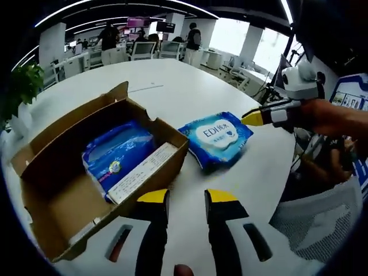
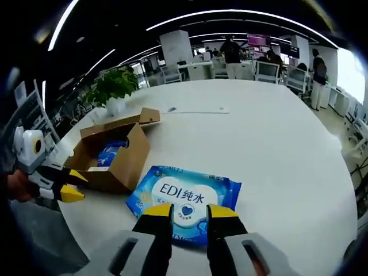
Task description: Operate the shoe box by opening the lid, removing the specified soft item, and placing it in the target area until the item is outside and the box remains undamaged.
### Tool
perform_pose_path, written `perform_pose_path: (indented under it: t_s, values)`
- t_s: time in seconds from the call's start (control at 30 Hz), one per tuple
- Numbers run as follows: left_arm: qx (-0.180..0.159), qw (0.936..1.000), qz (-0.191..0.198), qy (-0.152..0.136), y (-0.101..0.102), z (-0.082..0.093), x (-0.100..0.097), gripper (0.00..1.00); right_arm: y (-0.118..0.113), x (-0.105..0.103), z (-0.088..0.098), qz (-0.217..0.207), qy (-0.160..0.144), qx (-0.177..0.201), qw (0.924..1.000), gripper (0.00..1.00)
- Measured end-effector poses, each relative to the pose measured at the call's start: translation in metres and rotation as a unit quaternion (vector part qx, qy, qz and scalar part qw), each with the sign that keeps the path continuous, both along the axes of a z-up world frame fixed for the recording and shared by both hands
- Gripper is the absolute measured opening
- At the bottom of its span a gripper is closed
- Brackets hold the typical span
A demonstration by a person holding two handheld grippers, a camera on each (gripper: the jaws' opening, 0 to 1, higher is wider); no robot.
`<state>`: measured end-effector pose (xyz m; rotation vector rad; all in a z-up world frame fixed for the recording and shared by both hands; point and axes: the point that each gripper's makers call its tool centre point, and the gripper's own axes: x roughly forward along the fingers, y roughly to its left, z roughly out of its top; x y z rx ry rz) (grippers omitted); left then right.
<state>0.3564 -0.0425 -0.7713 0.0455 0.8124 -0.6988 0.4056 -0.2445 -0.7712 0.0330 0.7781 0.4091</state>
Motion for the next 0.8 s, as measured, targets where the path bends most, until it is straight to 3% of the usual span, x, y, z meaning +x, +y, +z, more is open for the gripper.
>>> perform_pose_path:
  t_s: [0.37,0.8]
  values:
    - [-0.02,0.999,0.04,-0.007,0.051,0.012,0.0,0.27,0.04,0.006,0.012,0.027,-0.003,0.001,0.9996,0.21]
    - [-0.05,0.9932,0.104,-0.01,0.109,0.02,0.0,0.29,0.095,0.018,0.032,0.069,-0.019,0.004,0.9975,0.25]
